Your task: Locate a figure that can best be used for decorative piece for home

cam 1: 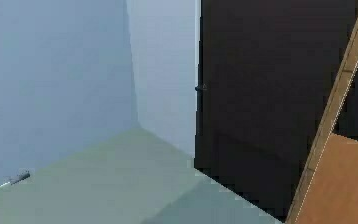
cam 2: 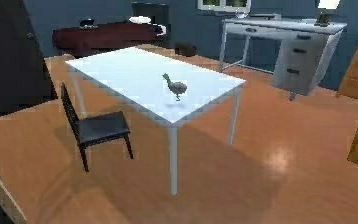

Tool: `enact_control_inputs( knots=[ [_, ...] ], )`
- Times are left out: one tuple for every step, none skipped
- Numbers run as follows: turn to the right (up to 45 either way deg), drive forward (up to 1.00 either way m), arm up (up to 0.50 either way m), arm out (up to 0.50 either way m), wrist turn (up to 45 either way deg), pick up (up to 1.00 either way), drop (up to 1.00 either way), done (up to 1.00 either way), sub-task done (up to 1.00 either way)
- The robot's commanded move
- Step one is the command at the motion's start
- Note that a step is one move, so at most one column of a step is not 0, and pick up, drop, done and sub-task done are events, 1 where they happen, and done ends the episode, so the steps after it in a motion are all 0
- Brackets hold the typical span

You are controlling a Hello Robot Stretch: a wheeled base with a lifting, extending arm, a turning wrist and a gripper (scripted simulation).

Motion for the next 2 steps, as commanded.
enact_control_inputs(
  knots=[
    [-42.0,0.0,0.0,0.0,0.0,0.0,0.0,0.0,0.0],
    [0.0,1.0,0.0,0.0,0.0,0.0,0.0,0.0,0.0]
  ],
)
